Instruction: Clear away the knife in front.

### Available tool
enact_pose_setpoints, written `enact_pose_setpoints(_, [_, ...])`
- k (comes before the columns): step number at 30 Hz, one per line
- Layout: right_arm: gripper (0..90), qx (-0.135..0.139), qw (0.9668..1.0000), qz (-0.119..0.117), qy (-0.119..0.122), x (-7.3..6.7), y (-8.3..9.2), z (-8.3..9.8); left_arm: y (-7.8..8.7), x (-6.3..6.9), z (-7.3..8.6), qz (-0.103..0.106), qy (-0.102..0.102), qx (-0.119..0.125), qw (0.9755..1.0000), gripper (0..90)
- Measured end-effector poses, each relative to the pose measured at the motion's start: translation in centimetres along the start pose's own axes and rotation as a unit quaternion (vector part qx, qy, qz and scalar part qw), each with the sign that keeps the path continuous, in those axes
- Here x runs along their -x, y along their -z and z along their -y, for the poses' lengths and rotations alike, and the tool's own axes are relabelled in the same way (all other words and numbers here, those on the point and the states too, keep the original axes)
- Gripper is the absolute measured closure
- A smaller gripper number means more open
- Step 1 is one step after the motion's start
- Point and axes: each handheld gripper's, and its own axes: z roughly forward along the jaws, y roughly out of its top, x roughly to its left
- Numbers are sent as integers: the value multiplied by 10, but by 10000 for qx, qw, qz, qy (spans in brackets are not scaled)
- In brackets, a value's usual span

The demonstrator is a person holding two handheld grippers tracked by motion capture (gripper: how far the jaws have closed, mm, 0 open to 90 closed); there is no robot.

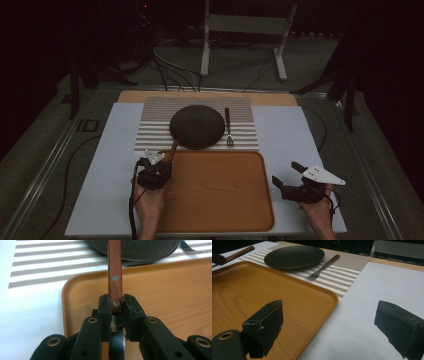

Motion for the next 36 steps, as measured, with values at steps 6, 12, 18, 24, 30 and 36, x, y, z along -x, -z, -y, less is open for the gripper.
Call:
enact_pose_setpoints(6, [83,-4,10000,-3,-1,0,0,0,4,-3,13,-80,103,-68,9999,780])
enact_pose_setpoints(12, [83,-9,10000,-5,7,0,-1,0,6,-9,27,-101,262,-163,9995,780])
enact_pose_setpoints(18, [83,-15,10000,-11,11,-1,-1,0,9,-12,41,-163,378,-253,9988,780])
enact_pose_setpoints(24, [83,-18,10000,-14,18,-1,-2,0,12,-12,47,-256,394,-288,9985,779])
enact_pose_setpoints(30, [83,-19,10000,-13,20,-1,-2,0,11,-11,48,-274,308,-330,9986,747])
enact_pose_setpoints(36, [83,-26,10000,-14,31,-2,-2,0,14,-12,44,-255,281,-208,9991,625])
